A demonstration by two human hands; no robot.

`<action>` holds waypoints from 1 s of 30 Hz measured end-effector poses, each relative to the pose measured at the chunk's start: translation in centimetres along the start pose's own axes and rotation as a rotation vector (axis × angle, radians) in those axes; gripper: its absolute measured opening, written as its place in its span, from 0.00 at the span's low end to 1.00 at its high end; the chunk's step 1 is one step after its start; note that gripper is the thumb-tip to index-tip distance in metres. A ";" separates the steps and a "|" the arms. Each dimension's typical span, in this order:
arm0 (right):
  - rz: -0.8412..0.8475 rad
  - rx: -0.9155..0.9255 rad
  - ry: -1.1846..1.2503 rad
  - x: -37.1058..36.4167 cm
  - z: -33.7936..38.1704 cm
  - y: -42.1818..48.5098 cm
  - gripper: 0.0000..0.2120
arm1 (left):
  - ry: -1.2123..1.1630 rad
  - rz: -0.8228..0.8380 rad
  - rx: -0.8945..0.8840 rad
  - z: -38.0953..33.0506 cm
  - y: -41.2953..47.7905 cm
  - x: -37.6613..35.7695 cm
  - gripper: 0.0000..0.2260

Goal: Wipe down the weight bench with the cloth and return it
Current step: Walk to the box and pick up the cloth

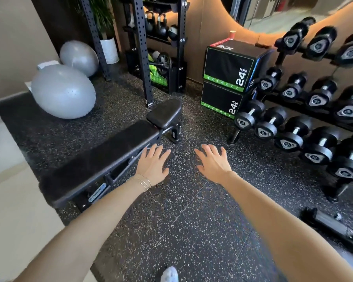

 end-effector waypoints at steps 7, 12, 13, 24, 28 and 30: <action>0.021 -0.004 0.030 -1.2 -1.2 7.2 0.29 | -0.022 0.049 -0.023 1.7 7.4 -2.6 0.30; 0.110 -0.029 0.032 -3.7 -4.5 11.5 0.30 | -0.049 0.099 -0.022 1.4 12.1 -5.6 0.30; 0.118 -0.024 0.034 -4.1 -5.4 12.5 0.30 | -0.060 0.105 -0.018 1.3 13.3 -6.1 0.30; 0.120 -0.042 0.063 -3.7 -17.3 26.2 0.30 | -0.081 0.125 0.007 -0.8 31.3 -7.2 0.30; 0.130 -0.085 0.098 -4.1 -22.1 29.5 0.30 | -0.112 0.118 0.006 -3.2 37.5 -7.0 0.30; 0.164 -0.091 0.093 -4.6 -23.8 30.6 0.30 | -0.128 0.123 -0.013 -4.3 39.6 -7.2 0.30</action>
Point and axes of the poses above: each hand's wrist, its own y-axis towards the middle knuckle, its own x-axis out of the back of the hand, z = x × y, the point moved 6 cm from there along y, towards the middle knuckle, and after that the axes turned 8 degrees about y, right-handed, at the moved point
